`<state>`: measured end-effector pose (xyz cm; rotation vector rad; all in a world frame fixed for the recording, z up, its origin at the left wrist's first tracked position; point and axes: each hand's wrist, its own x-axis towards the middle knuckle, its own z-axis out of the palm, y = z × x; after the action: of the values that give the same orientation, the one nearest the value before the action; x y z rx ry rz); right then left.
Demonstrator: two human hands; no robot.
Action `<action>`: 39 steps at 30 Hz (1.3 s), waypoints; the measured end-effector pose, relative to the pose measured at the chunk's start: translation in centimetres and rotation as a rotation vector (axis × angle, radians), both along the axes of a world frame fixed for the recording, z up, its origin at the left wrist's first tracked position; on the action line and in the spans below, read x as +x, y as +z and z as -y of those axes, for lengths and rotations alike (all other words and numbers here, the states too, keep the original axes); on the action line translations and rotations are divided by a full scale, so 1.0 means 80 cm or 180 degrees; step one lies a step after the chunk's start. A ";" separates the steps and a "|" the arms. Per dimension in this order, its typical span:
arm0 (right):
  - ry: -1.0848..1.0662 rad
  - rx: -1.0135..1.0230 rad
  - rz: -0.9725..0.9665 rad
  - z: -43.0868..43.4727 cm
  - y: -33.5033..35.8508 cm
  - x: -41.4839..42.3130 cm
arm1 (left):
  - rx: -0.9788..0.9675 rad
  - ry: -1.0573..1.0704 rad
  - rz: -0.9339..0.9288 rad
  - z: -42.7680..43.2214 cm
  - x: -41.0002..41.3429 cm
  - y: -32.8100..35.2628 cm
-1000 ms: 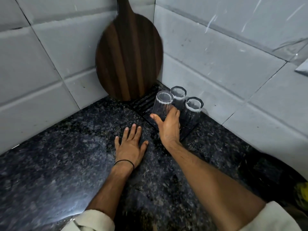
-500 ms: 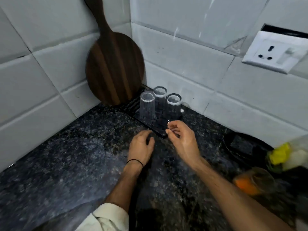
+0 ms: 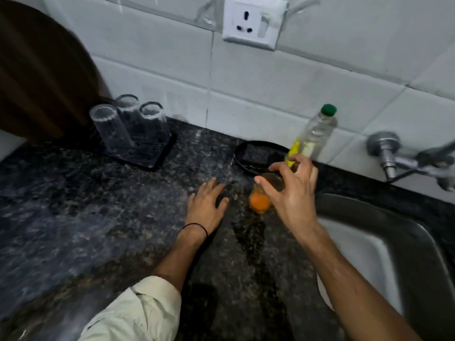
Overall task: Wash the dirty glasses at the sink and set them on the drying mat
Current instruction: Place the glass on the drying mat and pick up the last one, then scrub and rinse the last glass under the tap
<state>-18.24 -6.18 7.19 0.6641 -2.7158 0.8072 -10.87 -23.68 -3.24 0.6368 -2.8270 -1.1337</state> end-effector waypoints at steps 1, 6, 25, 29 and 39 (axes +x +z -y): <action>-0.0013 0.0197 0.0179 -0.007 -0.006 -0.002 | -0.0166 -0.0092 0.0270 -0.007 -0.001 -0.006; 0.0167 0.0546 0.1105 -0.023 -0.047 -0.011 | -0.0824 -0.0258 0.0685 -0.024 0.008 -0.027; 0.0384 -0.0820 0.0848 -0.264 -0.043 -0.044 | -0.0525 0.0002 -0.0180 -0.240 -0.057 0.053; 0.0305 -0.0817 0.0764 -0.334 -0.028 -0.056 | -0.0253 -0.0152 -0.0522 -0.326 -0.125 0.106; 0.0209 -0.0837 0.0777 -0.425 -0.011 -0.076 | -0.1021 0.0010 -0.0250 -0.456 -0.266 0.208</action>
<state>-24.35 27.84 6.32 0.6341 -2.7339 1.3121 -32.19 12.84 13.42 0.5572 -2.8453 -0.6634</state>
